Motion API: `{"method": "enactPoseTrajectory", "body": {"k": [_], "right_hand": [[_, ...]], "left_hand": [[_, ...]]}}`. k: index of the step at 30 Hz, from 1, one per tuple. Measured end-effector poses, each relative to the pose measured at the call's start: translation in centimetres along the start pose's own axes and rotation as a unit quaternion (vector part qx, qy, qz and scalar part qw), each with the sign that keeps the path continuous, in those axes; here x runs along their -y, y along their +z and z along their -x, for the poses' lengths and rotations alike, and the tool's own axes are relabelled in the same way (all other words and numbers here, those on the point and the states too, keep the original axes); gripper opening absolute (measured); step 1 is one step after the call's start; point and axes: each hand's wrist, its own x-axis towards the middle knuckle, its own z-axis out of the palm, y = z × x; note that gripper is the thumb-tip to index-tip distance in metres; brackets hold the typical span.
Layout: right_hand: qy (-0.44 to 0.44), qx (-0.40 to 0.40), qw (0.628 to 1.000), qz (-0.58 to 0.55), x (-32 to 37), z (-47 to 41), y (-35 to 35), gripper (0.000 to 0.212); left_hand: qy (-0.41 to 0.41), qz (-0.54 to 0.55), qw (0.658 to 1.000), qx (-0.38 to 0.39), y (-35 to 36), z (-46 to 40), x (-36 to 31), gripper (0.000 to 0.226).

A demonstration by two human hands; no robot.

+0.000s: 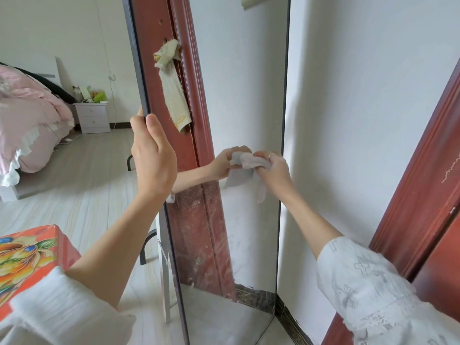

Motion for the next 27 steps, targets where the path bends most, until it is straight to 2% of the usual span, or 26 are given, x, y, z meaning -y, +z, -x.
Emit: {"method": "enactPoseTrajectory", "body": {"k": [4, 7, 11, 13, 14, 16, 18, 20, 24, 27], "right_hand": [[0.005, 0.034, 0.999, 0.030, -2.1, 3.7, 1.1, 0.031], [0.054, 0.119, 0.989, 0.064, -4.8, 6.9, 1.9, 0.032], [0.071, 0.219, 0.958, 0.171, -7.1, 8.3, 2.4, 0.037], [0.094, 0.234, 0.951, 0.176, -6.4, 7.9, 1.9, 0.037], [0.111, 0.224, 0.955, 0.163, -5.7, 7.5, 1.5, 0.036], [0.108, 0.148, 0.969, 0.163, -4.6, 6.0, 0.8, 0.035], [0.074, 0.055, 0.982, 0.164, -3.3, 4.2, 0.3, 0.034], [0.024, 0.002, 0.993, 0.114, -1.2, 2.8, 0.1, 0.027], [-0.047, -0.027, 0.998, 0.033, 2.6, 1.5, 0.8, 0.021], [-0.062, -0.041, 0.997, 0.035, 3.1, 2.7, 2.6, 0.022]], "left_hand": [[-0.006, 0.003, 1.000, 0.003, 0.0, 0.2, -0.2, 0.025], [-0.009, 0.005, 1.000, 0.005, 0.0, 0.2, -0.2, 0.025], [-0.012, 0.006, 1.000, 0.006, 0.0, 0.2, -0.3, 0.025], [-0.013, 0.006, 1.000, 0.011, -0.1, 0.2, -0.4, 0.023], [-0.015, 0.006, 1.000, 0.012, -0.1, 0.2, -0.4, 0.024], [-0.018, 0.007, 1.000, 0.011, -0.1, 0.3, -0.4, 0.027], [-0.017, 0.009, 1.000, 0.010, -0.1, 0.3, -0.5, 0.026], [-0.017, 0.008, 1.000, 0.011, -0.1, 0.3, -0.4, 0.025], [-0.010, 0.006, 1.000, 0.011, -0.1, 0.2, -0.2, 0.024], [-0.013, 0.007, 1.000, 0.011, -0.1, 0.1, -0.1, 0.025]]}}
